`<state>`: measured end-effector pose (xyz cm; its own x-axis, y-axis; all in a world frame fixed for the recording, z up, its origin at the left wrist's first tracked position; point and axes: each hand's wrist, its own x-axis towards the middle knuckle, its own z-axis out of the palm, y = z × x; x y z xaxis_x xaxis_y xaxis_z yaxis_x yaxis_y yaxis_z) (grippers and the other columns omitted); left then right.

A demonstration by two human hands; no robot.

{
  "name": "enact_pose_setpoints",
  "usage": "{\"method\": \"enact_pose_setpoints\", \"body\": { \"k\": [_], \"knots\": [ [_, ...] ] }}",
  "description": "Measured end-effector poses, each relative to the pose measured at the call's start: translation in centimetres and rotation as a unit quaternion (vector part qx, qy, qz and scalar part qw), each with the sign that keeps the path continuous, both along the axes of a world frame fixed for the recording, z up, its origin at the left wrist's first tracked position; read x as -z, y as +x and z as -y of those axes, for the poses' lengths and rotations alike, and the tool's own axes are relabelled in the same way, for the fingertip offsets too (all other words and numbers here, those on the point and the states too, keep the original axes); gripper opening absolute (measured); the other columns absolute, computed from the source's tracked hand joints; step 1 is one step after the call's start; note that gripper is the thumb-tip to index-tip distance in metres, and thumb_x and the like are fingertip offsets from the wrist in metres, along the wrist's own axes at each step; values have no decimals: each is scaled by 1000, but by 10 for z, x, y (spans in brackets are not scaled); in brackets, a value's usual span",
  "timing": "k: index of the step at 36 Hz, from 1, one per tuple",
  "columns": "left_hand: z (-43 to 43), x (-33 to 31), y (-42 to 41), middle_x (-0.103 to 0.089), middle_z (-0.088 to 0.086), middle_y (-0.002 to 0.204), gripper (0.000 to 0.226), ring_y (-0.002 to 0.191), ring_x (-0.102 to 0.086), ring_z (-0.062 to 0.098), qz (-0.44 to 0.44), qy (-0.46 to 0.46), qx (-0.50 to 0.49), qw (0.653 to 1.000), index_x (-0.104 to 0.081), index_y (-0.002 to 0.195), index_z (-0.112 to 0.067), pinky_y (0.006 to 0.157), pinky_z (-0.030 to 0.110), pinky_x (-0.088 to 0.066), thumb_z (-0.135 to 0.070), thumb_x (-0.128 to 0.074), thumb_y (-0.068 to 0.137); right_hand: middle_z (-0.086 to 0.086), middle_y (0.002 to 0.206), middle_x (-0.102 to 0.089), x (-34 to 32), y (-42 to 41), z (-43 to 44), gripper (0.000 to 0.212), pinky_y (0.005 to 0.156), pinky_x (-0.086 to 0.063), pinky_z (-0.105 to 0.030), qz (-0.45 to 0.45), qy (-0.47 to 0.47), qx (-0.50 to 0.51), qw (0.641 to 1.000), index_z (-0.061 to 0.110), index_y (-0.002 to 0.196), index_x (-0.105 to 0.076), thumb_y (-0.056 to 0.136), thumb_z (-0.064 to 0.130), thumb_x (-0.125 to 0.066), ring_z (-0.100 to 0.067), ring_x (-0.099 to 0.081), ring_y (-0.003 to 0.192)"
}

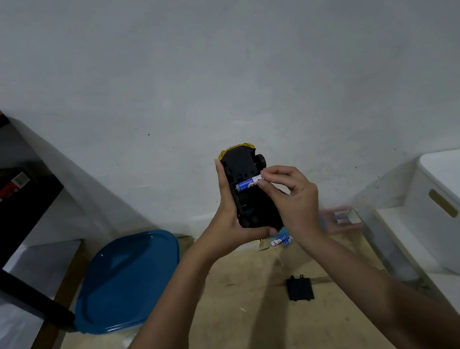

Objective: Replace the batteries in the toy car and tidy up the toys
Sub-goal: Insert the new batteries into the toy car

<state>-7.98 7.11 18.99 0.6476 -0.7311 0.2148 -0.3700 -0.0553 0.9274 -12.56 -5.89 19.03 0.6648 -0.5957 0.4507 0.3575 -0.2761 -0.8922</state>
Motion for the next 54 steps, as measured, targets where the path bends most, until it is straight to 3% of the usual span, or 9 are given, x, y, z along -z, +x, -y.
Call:
{"method": "enact_pose_setpoints", "body": {
  "k": [9,17,29,33,37,41,45,49,54],
  "knots": [
    [-7,10,0,-18,-36,143,138,122,-52,8,-10,-15,-21,1000,31,132,-54,95,44,-51,-3,-81,70,-1,113,-61,-7,7,19,15,81,-54,-20,-55,-35,-64,996,20,80,-72,72,9,-77,-7,-62,98],
    [-1,13,3,-20,-32,144,137,125,-50,7,-14,-8,-11,1000,32,135,-49,92,35,-53,2,-78,71,3,105,-63,4,11,21,12,74,-50,-9,-50,-40,-56,996,11,82,-74,73,4,-76,-2,-61,97],
    [-5,42,15,-20,-66,110,135,109,-55,-11,-70,43,-13,996,32,135,-47,83,22,-54,5,-76,72,-15,120,-61,49,27,37,20,83,-49,-9,-81,-256,-118,956,-2,100,-70,80,1,-68,-13,-61,100],
    [-7,61,23,-24,-42,130,135,109,-57,-4,-100,72,-39,992,27,137,-49,75,22,-55,3,-78,71,-15,108,-69,79,31,40,20,85,-52,-22,-112,-260,-74,956,2,101,-71,83,9,-65,-19,-65,97],
    [-14,83,28,-30,-23,138,136,111,-54,-4,-118,89,-64,987,25,138,-49,77,30,-57,3,-80,68,-12,91,-70,118,24,51,15,78,-45,-14,-184,-213,-29,959,-1,93,-72,86,7,-62,-14,-61,84],
    [-25,102,31,-32,-13,140,137,117,-54,10,-136,102,-84,982,23,136,-55,83,37,-57,4,-80,67,-15,90,-69,165,17,72,14,70,-36,-12,-331,-259,-62,905,-1,90,-71,86,-2,-58,-22,-63,83],
    [-35,114,33,-36,-16,139,136,115,-56,8,-176,111,-98,973,25,135,-55,83,32,-56,5,-78,70,-11,123,-57,187,18,78,34,88,-37,-25,-431,-351,-99,825,4,120,-59,89,-3,-45,-26,-54,111],
    [-39,126,34,-38,-23,134,132,112,-54,-7,-197,116,-101,968,27,136,-50,87,25,-53,4,-75,74,-5,140,-42,192,28,77,49,97,-38,-30,-443,-473,-138,749,14,135,-44,90,-3,-40,-23,-50,118],
    [-39,132,34,-22,-9,152,134,130,-42,11,-183,122,-113,969,25,134,-57,103,39,-44,-10,-82,68,-8,136,-38,197,43,72,55,95,-43,-35,-455,-552,-163,679,13,137,-37,86,-5,-47,-24,-49,116]
  ]
}}
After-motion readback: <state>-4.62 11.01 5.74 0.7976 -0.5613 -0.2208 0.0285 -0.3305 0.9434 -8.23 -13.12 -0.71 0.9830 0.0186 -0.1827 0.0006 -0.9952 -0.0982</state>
